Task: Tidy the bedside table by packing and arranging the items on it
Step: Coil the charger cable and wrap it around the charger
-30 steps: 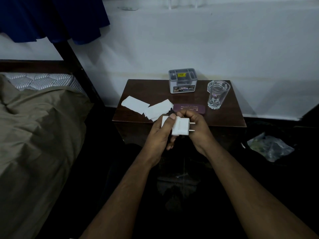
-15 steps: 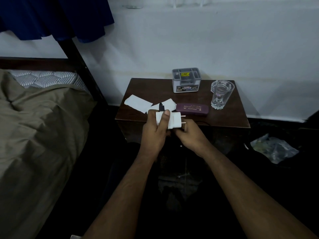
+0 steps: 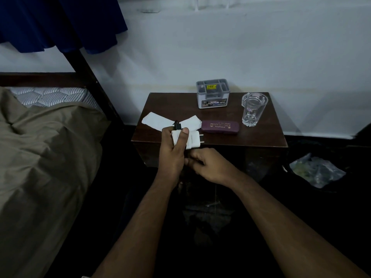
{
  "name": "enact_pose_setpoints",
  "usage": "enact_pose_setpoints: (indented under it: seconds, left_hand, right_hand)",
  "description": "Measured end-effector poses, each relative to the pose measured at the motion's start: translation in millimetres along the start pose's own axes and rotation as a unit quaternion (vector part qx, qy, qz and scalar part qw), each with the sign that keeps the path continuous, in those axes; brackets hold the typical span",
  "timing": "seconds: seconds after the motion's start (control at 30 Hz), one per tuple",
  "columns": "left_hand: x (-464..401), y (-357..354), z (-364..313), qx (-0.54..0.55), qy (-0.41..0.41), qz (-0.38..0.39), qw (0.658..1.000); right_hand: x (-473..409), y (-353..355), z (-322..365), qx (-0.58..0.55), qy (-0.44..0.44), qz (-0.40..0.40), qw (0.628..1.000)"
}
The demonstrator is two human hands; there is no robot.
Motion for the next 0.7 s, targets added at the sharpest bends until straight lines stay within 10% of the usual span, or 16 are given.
enact_pose_setpoints:
  seconds: [0.7]
  left_hand:
    - [1, -3, 2, -0.098, 0.072, 0.084, 0.989]
  right_hand:
    - [8, 38, 12, 0.174, 0.035, -0.217, 0.96]
Point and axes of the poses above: each hand's wrist, its own x-axis away from the middle knuckle, its own y-axis out of the back of the hand, z = x × y, the point moved 1 cm from there along -x, towards the middle knuckle, and after that the axes turned 15 degrees about y, right-handed, at the moved point
